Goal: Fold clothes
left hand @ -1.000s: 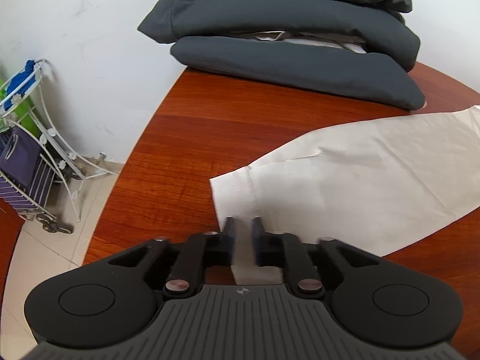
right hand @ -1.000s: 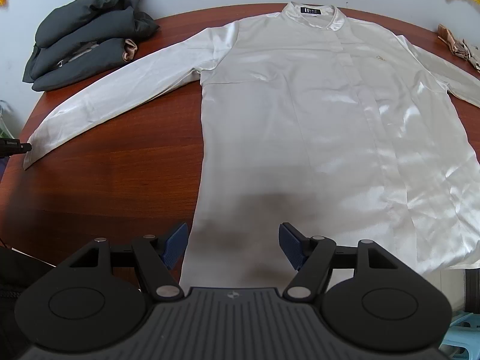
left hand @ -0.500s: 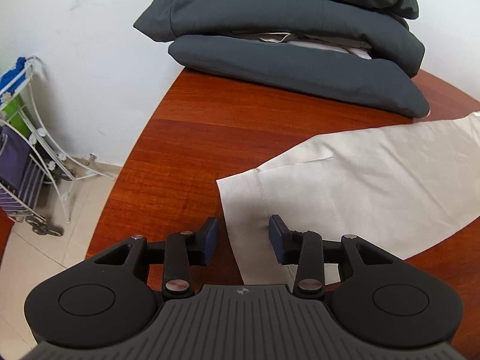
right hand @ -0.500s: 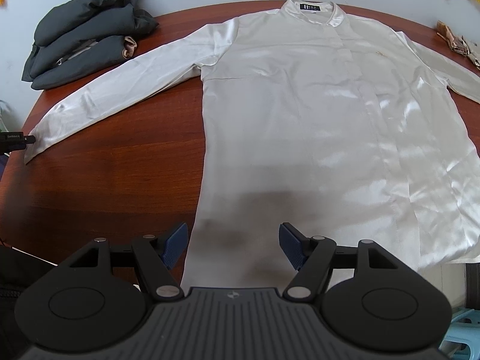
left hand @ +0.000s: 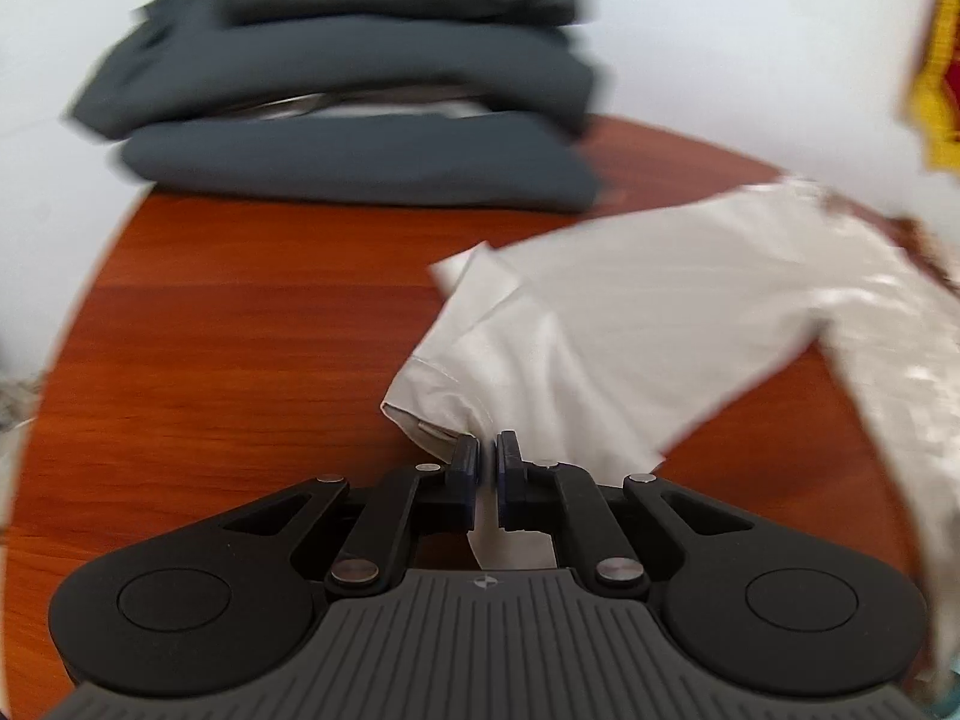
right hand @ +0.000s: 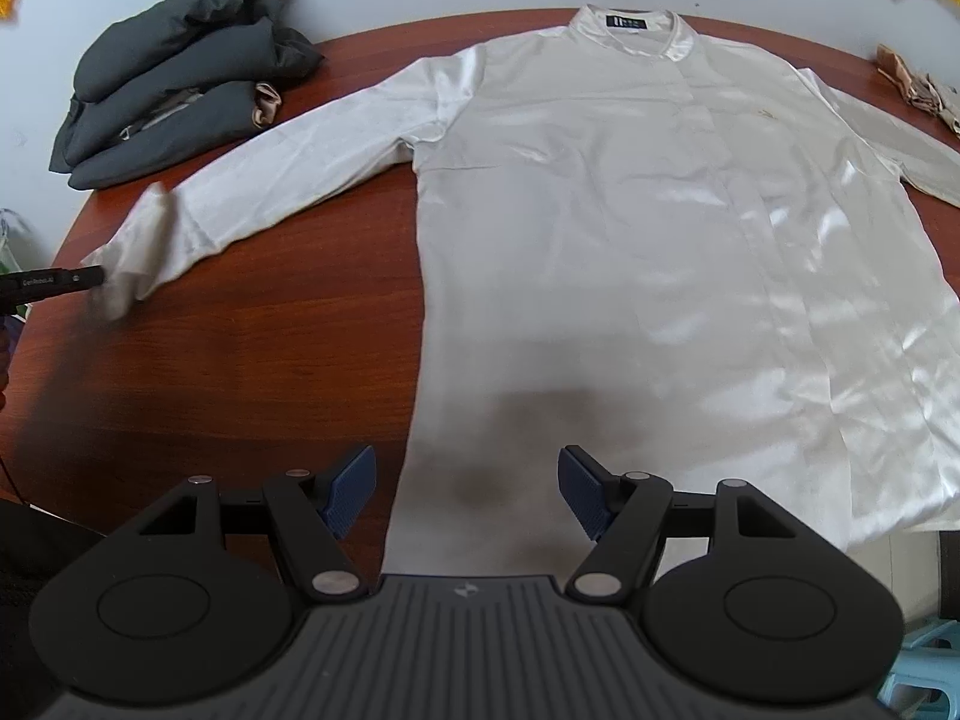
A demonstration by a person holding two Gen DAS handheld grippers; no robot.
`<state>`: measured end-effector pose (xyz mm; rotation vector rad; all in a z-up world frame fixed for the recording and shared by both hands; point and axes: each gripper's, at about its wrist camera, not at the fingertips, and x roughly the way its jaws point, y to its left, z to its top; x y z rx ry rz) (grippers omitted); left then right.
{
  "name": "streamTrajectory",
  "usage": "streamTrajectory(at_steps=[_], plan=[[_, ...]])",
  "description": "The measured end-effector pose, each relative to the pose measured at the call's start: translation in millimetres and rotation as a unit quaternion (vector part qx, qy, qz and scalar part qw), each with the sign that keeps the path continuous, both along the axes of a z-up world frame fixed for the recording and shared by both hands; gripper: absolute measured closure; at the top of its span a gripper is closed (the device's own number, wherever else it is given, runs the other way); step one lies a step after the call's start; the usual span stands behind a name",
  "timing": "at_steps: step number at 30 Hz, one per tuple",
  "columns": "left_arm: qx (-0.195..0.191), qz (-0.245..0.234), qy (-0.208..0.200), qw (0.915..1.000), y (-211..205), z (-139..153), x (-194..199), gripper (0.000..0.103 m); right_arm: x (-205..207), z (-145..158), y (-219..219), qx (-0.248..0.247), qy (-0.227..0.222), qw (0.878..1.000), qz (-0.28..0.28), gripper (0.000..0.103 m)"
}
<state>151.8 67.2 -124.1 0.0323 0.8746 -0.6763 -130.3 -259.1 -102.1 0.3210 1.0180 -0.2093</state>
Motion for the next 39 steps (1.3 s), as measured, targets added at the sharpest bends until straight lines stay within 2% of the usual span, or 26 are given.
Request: streamTrajectory(at_steps=[7,11,14,18,20,22,25,30,39], plan=[[-0.020,-0.114,-0.009,0.9933,-68.0,11.4,-48.5,0.097,8.7,6.6,6.8,0.004,-0.015,1.000,0.011,0.029],[0.000,-0.175,-0.014,0.9846,-106.8,6.9,-75.5,0.098,18.5,8.7,12.9,0.012,-0.028,0.999,0.019,0.029],[0.017,-0.200,-0.014,0.9796,-120.5,0.4,-88.3,0.097,28.6,8.7,18.3,0.018,-0.037,0.999,0.024,0.029],[0.032,-0.194,-0.014,0.9804,-118.7,-4.6,-91.5,0.093,49.1,5.8,29.1,0.016,-0.042,0.998,0.041,0.029],[0.038,-0.184,-0.012,0.9822,-115.2,-4.7,-88.9,0.086,60.8,2.3,33.0,0.016,-0.042,0.998,0.045,0.029],[0.047,-0.164,-0.012,0.9852,-107.9,-4.8,-87.2,0.069,71.3,-1.0,35.5,0.014,-0.042,0.998,0.049,0.029],[0.060,-0.136,-0.015,0.9888,-95.7,-3.8,-87.0,0.060,92.6,-7.6,42.6,0.011,-0.041,0.997,0.064,0.029],[0.075,-0.108,-0.018,0.9911,-80.1,-0.1,-86.8,0.054,124.5,-20.7,52.4,0.011,-0.035,0.996,0.085,0.029],[0.093,-0.056,-0.020,0.9939,-49.9,7.9,-81.6,0.048,166.0,-46.1,71.3,-0.004,-0.014,0.992,0.122,0.031]])
